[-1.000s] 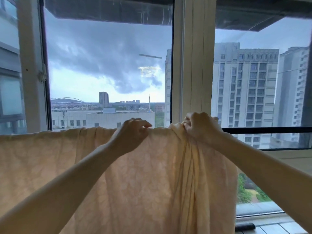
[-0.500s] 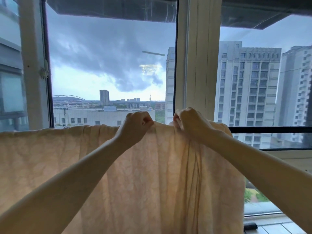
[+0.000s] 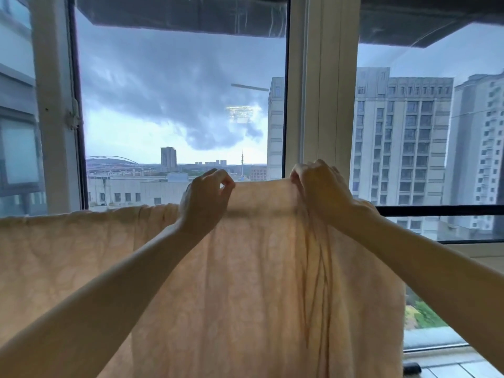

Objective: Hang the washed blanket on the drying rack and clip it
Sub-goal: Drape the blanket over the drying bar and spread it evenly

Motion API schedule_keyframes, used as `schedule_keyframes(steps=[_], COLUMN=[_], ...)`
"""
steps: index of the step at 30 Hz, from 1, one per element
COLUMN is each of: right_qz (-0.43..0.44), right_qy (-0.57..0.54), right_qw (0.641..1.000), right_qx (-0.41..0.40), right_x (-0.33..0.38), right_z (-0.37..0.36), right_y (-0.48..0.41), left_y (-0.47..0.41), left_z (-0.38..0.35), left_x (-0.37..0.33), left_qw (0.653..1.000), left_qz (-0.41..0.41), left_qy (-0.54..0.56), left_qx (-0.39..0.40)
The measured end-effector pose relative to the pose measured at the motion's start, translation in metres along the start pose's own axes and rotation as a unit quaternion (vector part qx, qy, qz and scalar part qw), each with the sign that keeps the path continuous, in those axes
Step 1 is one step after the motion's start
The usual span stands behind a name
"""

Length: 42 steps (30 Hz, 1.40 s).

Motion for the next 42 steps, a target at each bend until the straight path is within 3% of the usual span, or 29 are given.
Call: schedule_keyframes(steps=[2, 6, 9, 12, 15, 18, 26, 32, 39, 42], right_qz=[-0.03, -0.035, -0.05, -0.066, -0.068, -0.068, -0.057, -0.119, -0.115, -0.074], right_qy=[-0.032, -0.079, -0.094, -0.072, -0.055, -0.082, -0.049, -0.002, -0.161, -0.249], right_qw=[0.999, 0.991, 0.992, 0.995, 0.996, 0.994, 0.996, 0.992, 0.979, 0.965], right_qx=[0.004, 0.098, 0.072, 0.026, 0.007, 0.011, 0.041, 0.034, 0.057, 0.024], right_x=[-0.011, -0.01, -0.015, -0.025, -0.039, -0.057, -0.083, -0.11, -0.102, -0.092], right_z=[-0.006, -0.039, -0.029, -0.007, 0.002, 0.002, 0.007, 0.013, -0.007, -0.006], right_y=[-0.011, -0.004, 0.006, 0.026, 0.05, 0.066, 0.092, 0.124, 0.14, 0.136], left_y=[-0.002, 0.009, 0.029, 0.036, 0.03, 0.032, 0.035, 0.04, 0.074, 0.086], left_z=[-0.004, -0.028, -0.048, -0.056, -0.06, -0.063, -0.061, -0.062, -0.063, -0.069], left_x=[-0.003, -0.022, -0.052, -0.064, -0.057, -0.061, -0.075, -0.089, -0.1, -0.104], left_qw=[1.0, 0.995, 0.976, 0.97, 0.985, 0.989, 0.996, 0.996, 0.989, 0.987], left_qz=[-0.001, -0.038, -0.128, -0.162, -0.101, -0.094, -0.032, 0.013, 0.072, 0.097], left_qy=[-0.007, 0.031, 0.063, 0.071, 0.074, 0.067, 0.041, -0.087, -0.125, -0.125], left_qx=[0.002, 0.083, 0.166, 0.166, 0.122, 0.091, 0.068, 0.029, -0.039, -0.004])
Point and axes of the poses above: each hand's wrist, its own y-axis away from the middle knuckle, its own z-axis out of the back of the hand, x = y × z, the point moved 9 cm from there along -y, towards the middle knuckle, and after that the axes turned 9 degrees about z, right-handed, at the moved point
